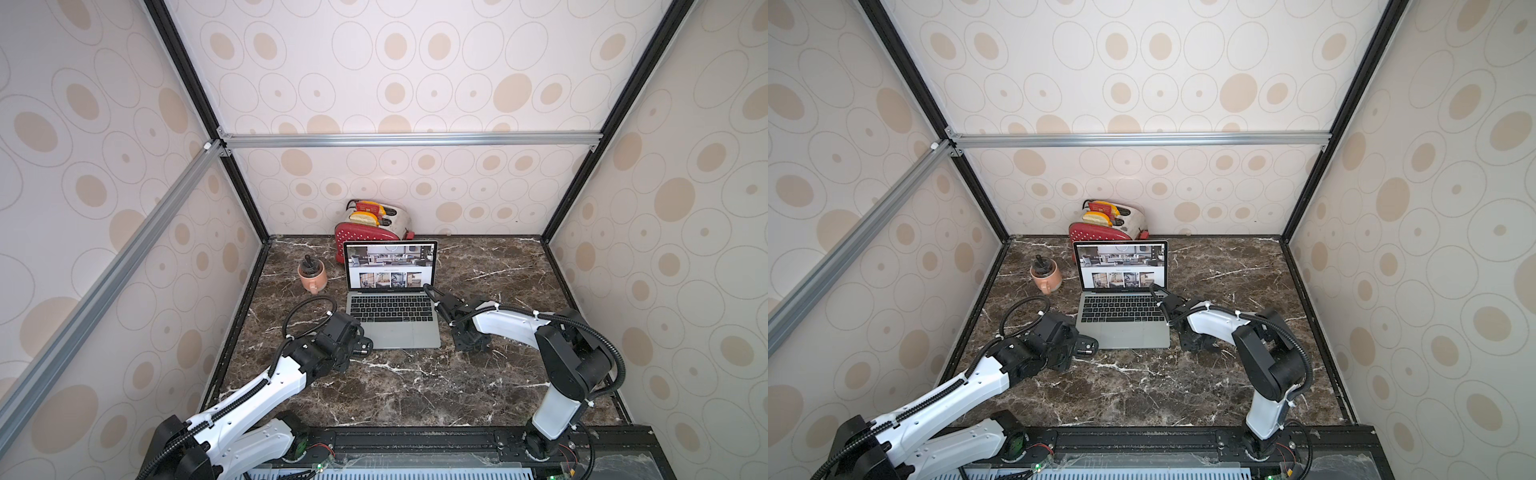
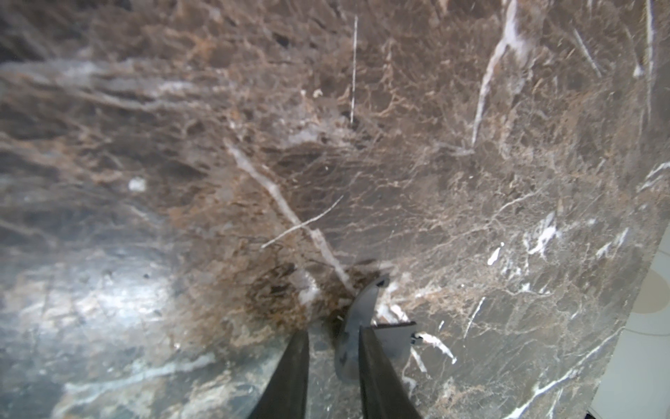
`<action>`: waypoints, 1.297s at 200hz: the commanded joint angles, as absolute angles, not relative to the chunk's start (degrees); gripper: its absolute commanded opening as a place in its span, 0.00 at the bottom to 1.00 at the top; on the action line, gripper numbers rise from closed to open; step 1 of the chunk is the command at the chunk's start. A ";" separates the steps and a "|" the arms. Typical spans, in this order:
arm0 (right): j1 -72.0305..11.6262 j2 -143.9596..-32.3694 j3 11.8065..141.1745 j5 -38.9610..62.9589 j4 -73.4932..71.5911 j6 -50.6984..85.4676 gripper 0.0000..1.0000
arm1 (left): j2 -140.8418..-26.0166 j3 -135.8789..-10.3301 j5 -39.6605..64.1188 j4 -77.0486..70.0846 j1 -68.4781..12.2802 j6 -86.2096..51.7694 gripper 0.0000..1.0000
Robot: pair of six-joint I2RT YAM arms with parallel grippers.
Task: Insert the wireless mouse receiver into the laptop
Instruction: Place the lid at the center of the board, then adjust the mouse as needed.
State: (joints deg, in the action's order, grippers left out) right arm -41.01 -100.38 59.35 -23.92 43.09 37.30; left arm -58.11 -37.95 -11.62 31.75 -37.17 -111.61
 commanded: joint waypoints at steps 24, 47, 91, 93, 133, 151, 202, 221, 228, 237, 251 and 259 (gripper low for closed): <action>-40.96 -99.47 60.73 -25.51 45.98 37.00 0.29 | -57.16 -38.41 -12.13 31.81 -37.21 -110.83 0.00; -41.08 -94.51 64.15 -25.09 49.18 34.82 0.34 | -56.87 -37.54 -12.39 29.28 -37.18 -110.85 0.00; -41.29 -77.56 60.60 -1.61 33.18 41.04 0.46 | -58.09 -31.29 -14.58 9.05 -37.23 -111.48 0.00; -41.30 -76.81 59.73 -0.16 31.28 42.38 0.47 | -58.34 -30.94 -14.74 7.73 -37.19 -111.52 0.00; -41.75 -74.95 42.10 20.55 -17.98 70.64 0.63 | -66.81 -29.06 -14.22 -15.19 -37.34 -111.15 0.00; -43.25 -76.99 42.39 20.98 -23.54 75.01 0.78 | -70.50 -29.67 -13.90 -22.16 -37.79 -110.44 0.00; -47.07 -84.77 39.97 15.58 -44.82 87.58 1.00 | -73.97 -31.19 -14.40 -30.79 -38.74 -107.03 0.00; -48.16 -89.30 40.87 14.67 -49.02 91.45 1.00 | -73.92 -30.52 -14.85 -33.07 -38.84 -106.86 0.00; -48.36 -90.95 40.98 14.43 -50.55 92.99 1.00 | -73.75 -30.23 -15.02 -33.58 -38.94 -106.75 0.00; -48.42 -92.92 41.13 14.03 -52.29 94.93 1.00 | -73.41 -30.01 -15.12 -33.74 -38.98 -106.66 0.00; -48.77 -95.55 41.96 13.56 -54.39 96.57 1.00 | -72.89 -29.63 -15.21 -34.10 -39.10 -106.49 0.00; -49.04 -96.78 42.70 13.32 -55.06 97.09 1.00 | -72.54 -29.41 -15.29 -34.10 -39.11 -106.36 0.00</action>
